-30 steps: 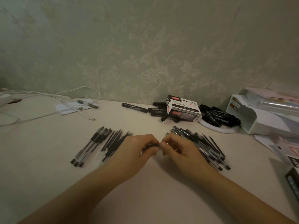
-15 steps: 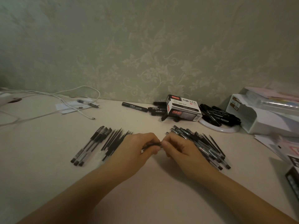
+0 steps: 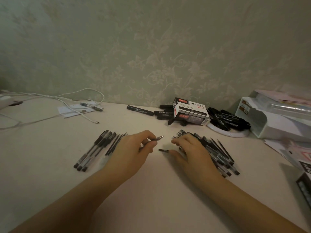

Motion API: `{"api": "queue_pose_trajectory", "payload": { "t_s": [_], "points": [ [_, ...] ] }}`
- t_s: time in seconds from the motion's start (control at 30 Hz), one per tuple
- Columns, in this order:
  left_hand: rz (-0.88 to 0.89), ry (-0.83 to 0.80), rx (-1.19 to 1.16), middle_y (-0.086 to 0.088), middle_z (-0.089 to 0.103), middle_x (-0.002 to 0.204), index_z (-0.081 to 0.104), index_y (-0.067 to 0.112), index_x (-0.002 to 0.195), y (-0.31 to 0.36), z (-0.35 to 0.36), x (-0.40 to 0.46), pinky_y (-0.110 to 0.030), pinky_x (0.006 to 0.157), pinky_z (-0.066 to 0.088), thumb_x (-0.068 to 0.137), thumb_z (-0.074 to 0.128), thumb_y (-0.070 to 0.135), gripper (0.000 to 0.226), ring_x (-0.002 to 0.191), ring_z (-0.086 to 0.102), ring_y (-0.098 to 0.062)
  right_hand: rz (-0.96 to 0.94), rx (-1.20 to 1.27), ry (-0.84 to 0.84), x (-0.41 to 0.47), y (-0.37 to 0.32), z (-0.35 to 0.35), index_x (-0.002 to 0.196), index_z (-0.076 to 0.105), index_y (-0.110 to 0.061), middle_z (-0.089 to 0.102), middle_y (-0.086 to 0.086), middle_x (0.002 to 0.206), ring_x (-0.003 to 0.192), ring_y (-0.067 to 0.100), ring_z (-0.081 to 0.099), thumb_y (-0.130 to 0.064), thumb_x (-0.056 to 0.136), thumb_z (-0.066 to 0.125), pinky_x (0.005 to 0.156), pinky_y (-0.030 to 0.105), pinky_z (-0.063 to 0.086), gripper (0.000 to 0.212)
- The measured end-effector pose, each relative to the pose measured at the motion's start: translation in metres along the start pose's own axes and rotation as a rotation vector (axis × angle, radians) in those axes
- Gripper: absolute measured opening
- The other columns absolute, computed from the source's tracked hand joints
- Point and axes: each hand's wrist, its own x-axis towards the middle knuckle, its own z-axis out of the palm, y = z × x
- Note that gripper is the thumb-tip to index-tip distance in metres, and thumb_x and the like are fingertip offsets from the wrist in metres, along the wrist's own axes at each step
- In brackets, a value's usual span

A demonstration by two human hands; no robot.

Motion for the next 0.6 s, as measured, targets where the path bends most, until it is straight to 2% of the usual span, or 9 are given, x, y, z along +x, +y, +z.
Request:
{"api": "queue_pose_trajectory", "payload": {
  "t_s": [0.07, 0.17, 0.4, 0.6],
  "points": [
    [-0.017, -0.013, 0.011, 0.012, 0.067, 0.071, 0.064, 0.034, 0.091, -0.0020, 0.0005, 0.0001, -0.009, 0.058, 0.040, 0.094, 0.055, 0.033, 0.009, 0.066, 0.059, 0.000, -0.026, -0.065, -0.047, -0.0006, -0.0006, 0.0013, 0.124, 0.065, -0.018, 0.055, -0.004, 0.118, 0.112, 0.012, 0.046, -0.034, 0.096, 0.060, 0.094, 0.027, 0.041, 0.032],
    [-0.015, -0.047, 0.038, 0.011, 0.065, 0.074, 0.067, 0.031, 0.094, -0.0028, 0.0014, 0.0000, -0.009, 0.059, 0.040, 0.094, 0.056, 0.032, 0.011, 0.070, 0.058, -0.002, -0.051, -0.107, -0.078, -0.0012, -0.0019, 0.0018, 0.113, 0.069, -0.022, 0.057, -0.009, 0.112, 0.108, 0.012, 0.045, -0.032, 0.097, 0.058, 0.090, 0.026, 0.040, 0.021],
    [0.046, -0.100, 0.119, 0.014, 0.064, 0.097, 0.068, 0.029, 0.106, -0.0019, 0.0001, -0.0005, -0.008, 0.075, 0.041, 0.095, 0.053, 0.028, 0.019, 0.089, 0.055, -0.001, -0.003, 0.060, 0.058, 0.0017, -0.0017, -0.0020, 0.106, 0.066, -0.020, 0.062, -0.010, 0.104, 0.099, 0.011, 0.053, -0.020, 0.096, 0.060, 0.085, 0.028, 0.045, 0.011],
    [0.047, -0.099, 0.117, 0.014, 0.065, 0.096, 0.066, 0.031, 0.103, -0.0010, -0.0005, -0.0001, -0.009, 0.071, 0.042, 0.094, 0.056, 0.031, 0.014, 0.087, 0.056, -0.001, -0.056, 0.088, 0.065, 0.0003, 0.0016, -0.0031, 0.106, 0.067, -0.021, 0.062, -0.013, 0.102, 0.097, 0.007, 0.052, -0.020, 0.095, 0.062, 0.086, 0.026, 0.045, 0.012]
  ]
}}
